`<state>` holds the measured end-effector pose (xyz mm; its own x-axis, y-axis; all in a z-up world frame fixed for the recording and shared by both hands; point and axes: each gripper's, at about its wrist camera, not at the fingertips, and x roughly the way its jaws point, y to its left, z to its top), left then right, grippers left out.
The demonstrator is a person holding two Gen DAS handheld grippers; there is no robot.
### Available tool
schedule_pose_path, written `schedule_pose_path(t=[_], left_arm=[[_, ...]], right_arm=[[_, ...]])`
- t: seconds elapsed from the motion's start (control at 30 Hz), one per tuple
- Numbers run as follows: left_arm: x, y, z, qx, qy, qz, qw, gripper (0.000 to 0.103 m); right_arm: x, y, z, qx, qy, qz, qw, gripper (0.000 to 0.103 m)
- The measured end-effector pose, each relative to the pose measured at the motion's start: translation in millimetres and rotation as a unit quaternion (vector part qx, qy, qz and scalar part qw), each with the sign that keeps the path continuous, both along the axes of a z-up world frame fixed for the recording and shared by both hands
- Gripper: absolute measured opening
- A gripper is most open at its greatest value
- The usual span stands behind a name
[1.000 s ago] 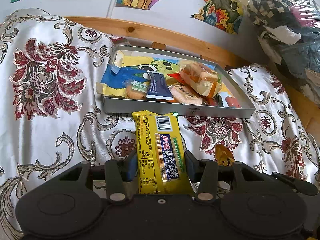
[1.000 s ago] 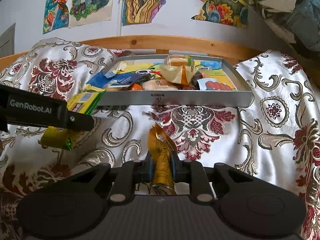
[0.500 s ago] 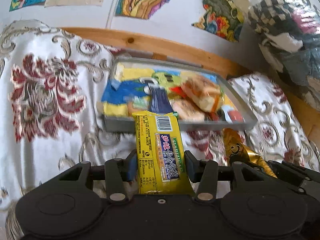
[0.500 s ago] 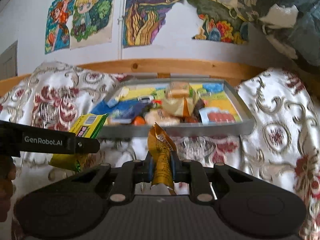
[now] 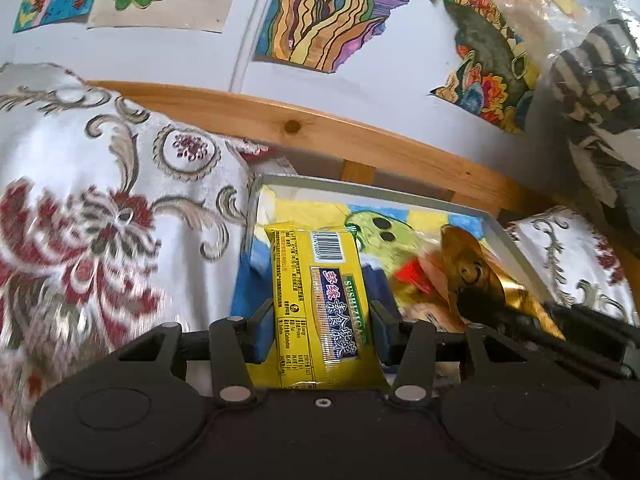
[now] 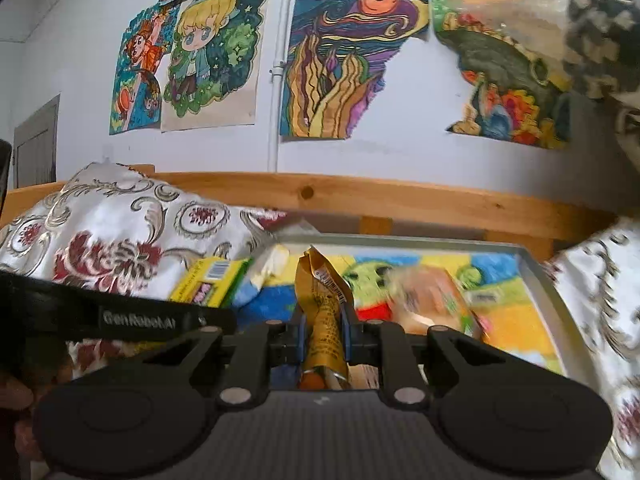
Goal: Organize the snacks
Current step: 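Carry the yellow packet with the left tool to the tray while the right tool carries the gold packet, then open both tools to drop the yellow and gold packets into the tray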
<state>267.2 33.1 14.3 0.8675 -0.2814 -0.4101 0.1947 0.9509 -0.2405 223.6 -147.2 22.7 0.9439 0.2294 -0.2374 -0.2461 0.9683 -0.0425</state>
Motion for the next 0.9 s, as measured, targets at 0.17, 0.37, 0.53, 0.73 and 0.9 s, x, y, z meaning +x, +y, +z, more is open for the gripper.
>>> schedule_pose_path(t=[0.17, 0.37, 0.53, 0.73, 0.9], left_arm=[[31.6, 5.5, -2.2, -0.009, 0.002, -0.013, 0.9999, 0.05], [46.3, 5.7, -9.0, -0.002, 0.015, -0.016, 0.9998, 0.05], [49.5, 6.5, -12.9, -0.003, 0.022, -0.014, 0.9997, 0.05], [51.2, 9.5, -12.4, -0.012, 0.028, -0.009, 0.9995, 0.05], [45.7, 13.3, -5.5, -0.015, 0.017, 0.011, 0.9997, 0.061]], right_arm=[[29.4, 7.8, -4.7, 0.0, 0.004, 0.006, 1.0, 0.019], [45.1, 9.5, -15.2, 0.001, 0.02, 0.001, 1.0, 0.019], [47.8, 8.3, -19.2, 0.006, 0.03, 0.002, 1.0, 0.024], [46.7, 8.3, -17.3, 0.004, 0.028, 0.005, 1.0, 0.031], [45.3, 6.7, -14.9, 0.018, 0.031, 0.016, 0.999, 0.041]])
